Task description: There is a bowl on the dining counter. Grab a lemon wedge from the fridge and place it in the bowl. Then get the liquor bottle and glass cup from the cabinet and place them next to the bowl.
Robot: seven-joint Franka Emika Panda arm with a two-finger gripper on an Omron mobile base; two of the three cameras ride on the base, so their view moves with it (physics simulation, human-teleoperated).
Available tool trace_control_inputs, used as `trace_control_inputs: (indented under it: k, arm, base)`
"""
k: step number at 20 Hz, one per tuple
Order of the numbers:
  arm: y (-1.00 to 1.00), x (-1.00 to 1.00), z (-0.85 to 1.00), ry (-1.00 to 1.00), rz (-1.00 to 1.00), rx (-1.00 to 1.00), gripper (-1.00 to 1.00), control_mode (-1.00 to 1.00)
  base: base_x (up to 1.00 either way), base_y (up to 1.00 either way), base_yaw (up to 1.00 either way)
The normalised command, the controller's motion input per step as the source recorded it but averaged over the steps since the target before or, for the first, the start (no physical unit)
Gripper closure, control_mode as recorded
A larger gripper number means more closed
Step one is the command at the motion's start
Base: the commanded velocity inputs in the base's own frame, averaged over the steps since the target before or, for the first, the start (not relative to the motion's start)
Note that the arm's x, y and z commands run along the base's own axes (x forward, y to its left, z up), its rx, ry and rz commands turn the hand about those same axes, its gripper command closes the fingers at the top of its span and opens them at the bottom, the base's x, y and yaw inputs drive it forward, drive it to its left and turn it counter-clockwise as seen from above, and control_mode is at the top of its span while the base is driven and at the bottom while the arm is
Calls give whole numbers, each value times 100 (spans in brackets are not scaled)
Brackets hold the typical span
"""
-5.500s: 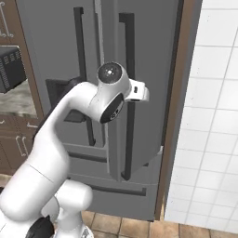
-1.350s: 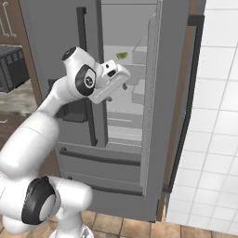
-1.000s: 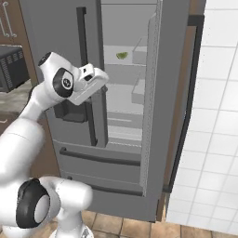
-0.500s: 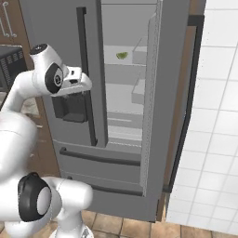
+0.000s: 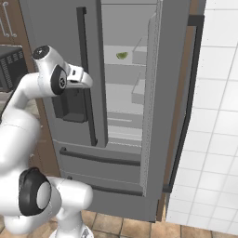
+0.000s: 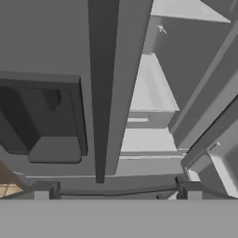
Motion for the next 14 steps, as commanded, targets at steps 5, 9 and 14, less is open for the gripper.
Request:
trace_control_inputs:
  k: [5, 9, 14]
  arm:
    - [13, 55, 0, -7, -3, 0, -100, -100]
    - [9, 57, 0, 0, 0, 3, -100, -100]
    - [0, 51, 0, 0, 0, 2, -100, -100]
  base:
    - [0, 0, 0]
    - [0, 0, 0]
    - [0, 0, 0]
